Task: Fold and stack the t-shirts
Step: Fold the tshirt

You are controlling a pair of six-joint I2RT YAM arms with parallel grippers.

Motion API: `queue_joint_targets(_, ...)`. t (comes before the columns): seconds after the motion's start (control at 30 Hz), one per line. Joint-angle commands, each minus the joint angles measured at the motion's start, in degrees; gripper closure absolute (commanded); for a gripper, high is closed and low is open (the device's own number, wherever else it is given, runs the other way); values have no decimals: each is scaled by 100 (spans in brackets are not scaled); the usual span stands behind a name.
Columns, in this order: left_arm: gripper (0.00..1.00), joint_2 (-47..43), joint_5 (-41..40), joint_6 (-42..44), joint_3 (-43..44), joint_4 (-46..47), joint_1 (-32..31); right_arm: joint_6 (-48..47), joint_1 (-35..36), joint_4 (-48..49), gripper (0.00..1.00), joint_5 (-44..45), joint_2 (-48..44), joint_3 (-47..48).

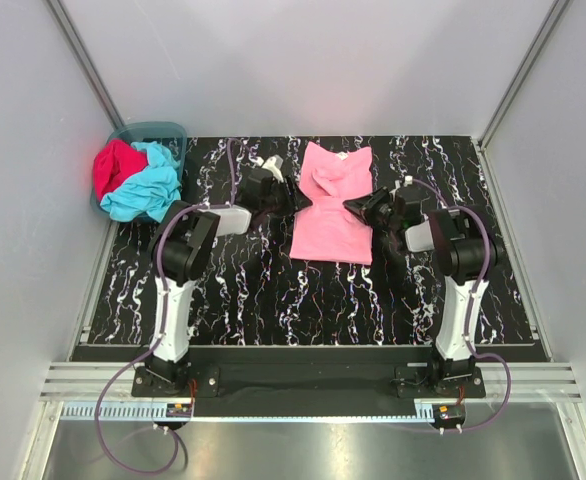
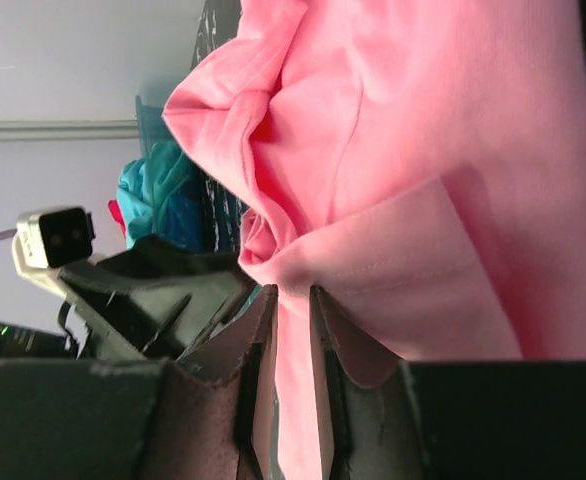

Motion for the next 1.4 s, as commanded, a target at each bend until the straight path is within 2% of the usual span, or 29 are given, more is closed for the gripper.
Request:
queue_joint_targets(0.0, 47, -553, 61, 14, -306, 374, 6, -152, 8, 281, 75, 124, 340, 439)
queue_joint_targets(0.27, 47, -905, 17, 110, -633, 357, 6, -81, -9, 264, 75, 80, 771, 923)
queue_joint_targets(0.6, 45, -1459, -114, 260, -879, 146, 6, -20, -80, 184, 75, 62, 570, 880)
queue_joint_targets(0.7, 43, -1687, -167, 277, -984, 93, 6, -46, -71, 97, 75, 27, 105, 853)
queue_joint_targets(0.83, 43, -2074, -185, 304, -1107, -29, 6, -405, -80, -543, 74, 44, -1061, 976)
queue_joint_targets(1.07, 44, -2882, -281, 277, -1528, -162, 6, -1530, -80, -3045, 69, 677, -2927, 845)
queue_joint_targets(1.37, 43, -3331, -440, -109, -3442, 883, -161, -1628, -88, -3699, 58, 1046, -4720, -1360)
